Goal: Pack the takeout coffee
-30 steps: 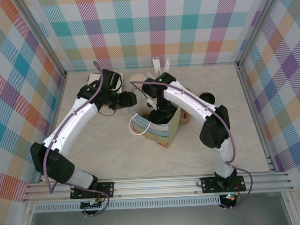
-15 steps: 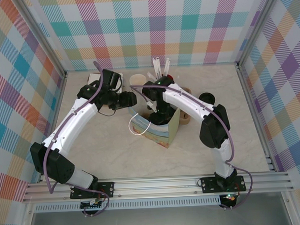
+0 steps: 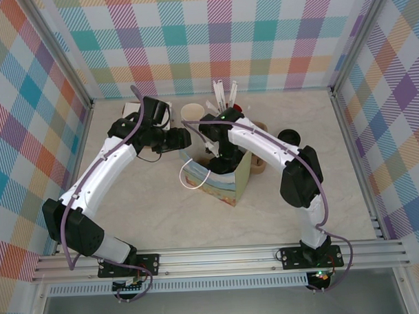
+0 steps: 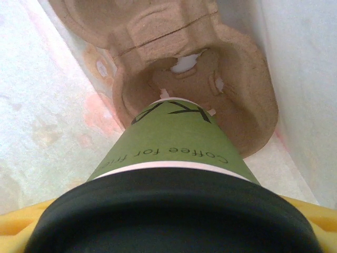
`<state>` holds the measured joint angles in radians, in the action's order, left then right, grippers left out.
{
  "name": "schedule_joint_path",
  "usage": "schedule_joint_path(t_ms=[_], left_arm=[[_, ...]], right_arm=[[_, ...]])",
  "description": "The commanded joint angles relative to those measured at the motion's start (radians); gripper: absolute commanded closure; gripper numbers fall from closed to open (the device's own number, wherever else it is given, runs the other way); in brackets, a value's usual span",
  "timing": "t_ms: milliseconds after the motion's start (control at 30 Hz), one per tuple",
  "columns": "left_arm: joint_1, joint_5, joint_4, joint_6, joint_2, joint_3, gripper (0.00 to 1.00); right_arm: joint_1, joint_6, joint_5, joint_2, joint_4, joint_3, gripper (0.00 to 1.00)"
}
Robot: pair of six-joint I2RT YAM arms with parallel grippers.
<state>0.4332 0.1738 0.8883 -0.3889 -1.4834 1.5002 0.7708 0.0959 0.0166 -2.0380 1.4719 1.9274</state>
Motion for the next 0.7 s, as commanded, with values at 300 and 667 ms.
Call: schedule_joint_path(t_ms=[300, 667], left_arm=[[-0.017, -0.008, 0.012, 0.007, 0.015, -0.008, 0.39], [-0.016, -0.023, 0.015, 0.002, 0.012, -0.008, 0.39]], right_arm=[[-0.009, -0.016, 0.004, 0.047, -0.004, -0.01, 0.21], [-0.01, -0.018, 0.014, 0.061, 0.0, -0.003, 0.21]])
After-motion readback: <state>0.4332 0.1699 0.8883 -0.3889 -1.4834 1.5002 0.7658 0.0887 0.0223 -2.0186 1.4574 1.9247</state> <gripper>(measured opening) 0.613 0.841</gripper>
